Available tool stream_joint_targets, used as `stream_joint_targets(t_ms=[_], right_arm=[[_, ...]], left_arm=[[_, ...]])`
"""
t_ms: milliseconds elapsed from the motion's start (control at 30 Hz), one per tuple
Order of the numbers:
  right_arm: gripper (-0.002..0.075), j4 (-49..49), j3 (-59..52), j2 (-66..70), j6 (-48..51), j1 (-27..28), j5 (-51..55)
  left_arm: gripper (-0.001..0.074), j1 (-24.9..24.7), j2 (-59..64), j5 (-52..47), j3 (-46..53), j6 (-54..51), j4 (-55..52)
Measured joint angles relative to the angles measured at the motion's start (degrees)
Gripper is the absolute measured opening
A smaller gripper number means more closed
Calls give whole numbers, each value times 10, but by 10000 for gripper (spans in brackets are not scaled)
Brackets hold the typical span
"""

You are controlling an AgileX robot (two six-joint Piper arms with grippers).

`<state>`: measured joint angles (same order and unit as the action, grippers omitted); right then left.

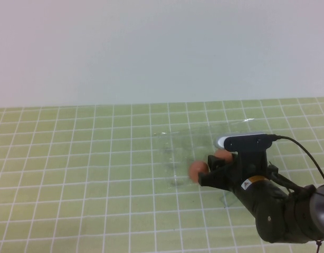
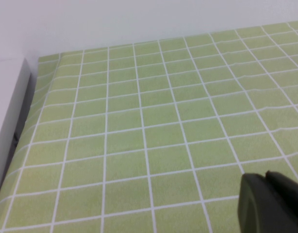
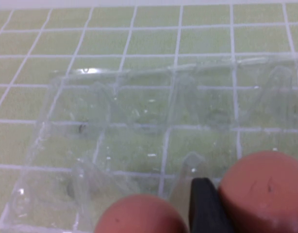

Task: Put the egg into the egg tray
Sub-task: Place the egg in the egg tray

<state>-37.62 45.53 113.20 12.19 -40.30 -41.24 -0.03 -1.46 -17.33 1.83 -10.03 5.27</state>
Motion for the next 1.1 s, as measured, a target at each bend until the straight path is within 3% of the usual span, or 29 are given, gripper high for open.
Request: stream_joint_targets(t_ms=[1100], right_arm=[[372,33,0,22,-19,0,-35]], left_arm=[[0,0,0,0,0,0,0]])
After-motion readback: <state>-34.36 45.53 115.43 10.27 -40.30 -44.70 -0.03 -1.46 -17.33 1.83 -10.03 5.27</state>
